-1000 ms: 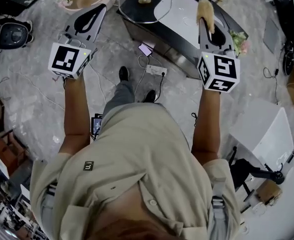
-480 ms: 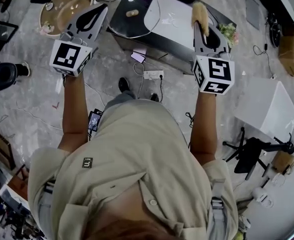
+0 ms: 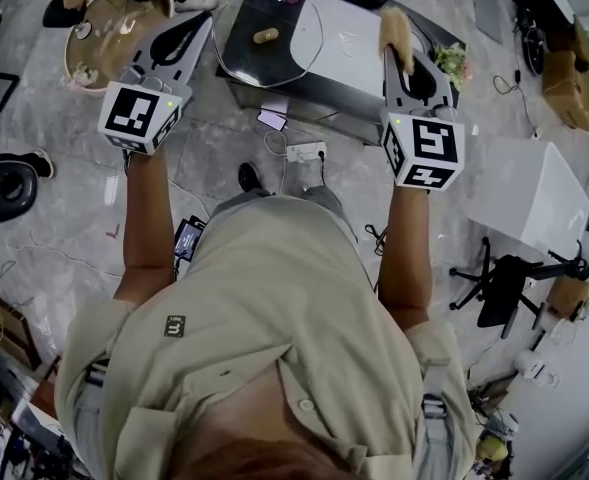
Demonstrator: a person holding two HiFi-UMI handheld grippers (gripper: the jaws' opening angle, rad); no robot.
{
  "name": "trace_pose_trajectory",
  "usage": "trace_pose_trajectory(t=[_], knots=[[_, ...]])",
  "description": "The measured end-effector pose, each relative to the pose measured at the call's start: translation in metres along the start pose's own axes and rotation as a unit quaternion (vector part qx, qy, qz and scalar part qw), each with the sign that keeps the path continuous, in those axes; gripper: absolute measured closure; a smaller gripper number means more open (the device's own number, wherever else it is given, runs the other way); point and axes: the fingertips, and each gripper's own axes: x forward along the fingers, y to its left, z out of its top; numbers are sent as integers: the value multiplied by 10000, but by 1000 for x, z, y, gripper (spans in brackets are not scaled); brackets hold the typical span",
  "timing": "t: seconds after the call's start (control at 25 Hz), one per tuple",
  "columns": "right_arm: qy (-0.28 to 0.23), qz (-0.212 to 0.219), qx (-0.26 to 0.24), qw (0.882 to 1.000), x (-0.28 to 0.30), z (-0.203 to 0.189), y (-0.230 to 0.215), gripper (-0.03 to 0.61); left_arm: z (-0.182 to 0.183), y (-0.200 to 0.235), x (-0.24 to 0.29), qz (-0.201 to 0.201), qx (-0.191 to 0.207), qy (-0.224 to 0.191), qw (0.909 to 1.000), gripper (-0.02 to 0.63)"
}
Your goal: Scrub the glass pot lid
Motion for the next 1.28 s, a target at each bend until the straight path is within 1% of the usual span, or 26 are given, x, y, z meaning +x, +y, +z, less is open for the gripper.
trace_pose_trajectory(t=[0.28,0.4,0.56,0.76,0.92,1.16,1.28], knots=[[61,-36,-128,9999,11,9,5,528,-8,14,3,-15,-130,-75,9999,600],[71,36,-149,9999,20,9,6,528,-13,16,4,28,-160,-39,9999,600],[87,237,-163,9995,40,9,6,528,-22,24,4,170,-183,84,9997,599],[74,616,-180,9979,78,3,0,528,-44,35,14,483,-316,361,9977,600],[18,1028,-139,9946,111,-5,-11,528,-59,32,28,733,-356,681,9943,600],[-83,1680,-104,9857,151,-13,-18,528,-73,24,40,1200,-431,1078,9860,599],[-123,1974,-118,9802,163,-17,-18,528,-82,18,42,1405,-563,1223,9809,598]])
